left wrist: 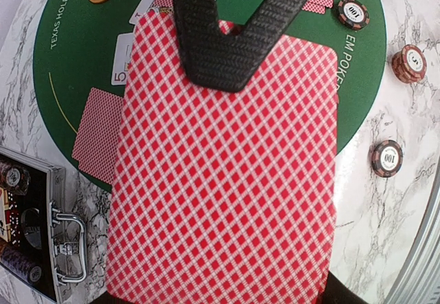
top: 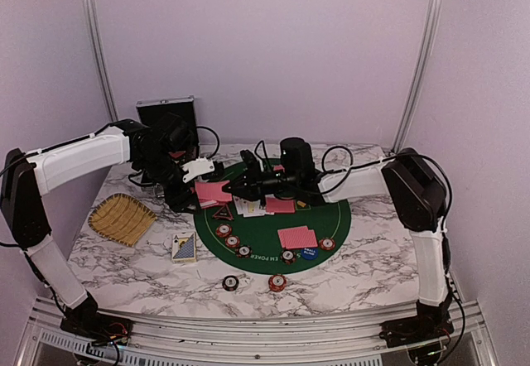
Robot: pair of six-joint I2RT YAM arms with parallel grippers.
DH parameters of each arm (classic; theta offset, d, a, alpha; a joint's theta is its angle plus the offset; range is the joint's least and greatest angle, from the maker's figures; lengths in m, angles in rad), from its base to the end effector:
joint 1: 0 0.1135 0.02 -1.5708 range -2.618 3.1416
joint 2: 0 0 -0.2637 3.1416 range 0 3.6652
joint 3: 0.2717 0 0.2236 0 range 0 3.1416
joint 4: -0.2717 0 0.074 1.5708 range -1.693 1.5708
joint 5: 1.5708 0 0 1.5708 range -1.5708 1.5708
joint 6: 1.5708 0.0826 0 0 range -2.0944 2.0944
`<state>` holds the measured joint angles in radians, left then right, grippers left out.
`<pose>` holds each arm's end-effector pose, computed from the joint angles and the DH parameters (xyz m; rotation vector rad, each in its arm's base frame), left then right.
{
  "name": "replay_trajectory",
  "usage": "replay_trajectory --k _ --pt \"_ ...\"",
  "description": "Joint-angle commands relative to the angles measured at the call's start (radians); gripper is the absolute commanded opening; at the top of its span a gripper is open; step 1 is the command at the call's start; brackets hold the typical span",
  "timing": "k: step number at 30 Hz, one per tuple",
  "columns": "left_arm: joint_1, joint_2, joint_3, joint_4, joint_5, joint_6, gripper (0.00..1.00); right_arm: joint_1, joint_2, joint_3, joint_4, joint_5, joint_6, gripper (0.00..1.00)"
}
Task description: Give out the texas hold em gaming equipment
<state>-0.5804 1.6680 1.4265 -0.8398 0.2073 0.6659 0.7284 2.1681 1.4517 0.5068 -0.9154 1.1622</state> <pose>0.2766 -0.2017 0.2461 1.5928 2.0990 -0.2456 0.3234 0.3762 0.2095 -0.3695 2.2528 2.0034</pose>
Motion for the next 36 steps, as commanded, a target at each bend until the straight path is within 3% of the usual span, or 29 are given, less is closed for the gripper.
replay_trajectory --k 1,15,27,36 --pt "0.002 -0.024 0.004 0.010 0.009 0.004 0.00 -0.021 -0.058 -0.032 0.124 -0.007 0.075 0.00" --pt "0.002 -0.025 -0.004 0.010 0.002 0.005 0.00 -0.148 -0.171 -0.208 0.046 -0.027 -0.028 0.00" --pt "0.012 -0.021 -0.017 0.010 -0.012 0.005 0.00 -0.339 -0.216 -0.273 -0.284 0.021 -0.341 0.00" --pt "0.047 -0.026 -0.042 0.020 -0.012 0.001 0.00 -0.379 -0.122 -0.182 -0.483 0.107 -0.507 0.00"
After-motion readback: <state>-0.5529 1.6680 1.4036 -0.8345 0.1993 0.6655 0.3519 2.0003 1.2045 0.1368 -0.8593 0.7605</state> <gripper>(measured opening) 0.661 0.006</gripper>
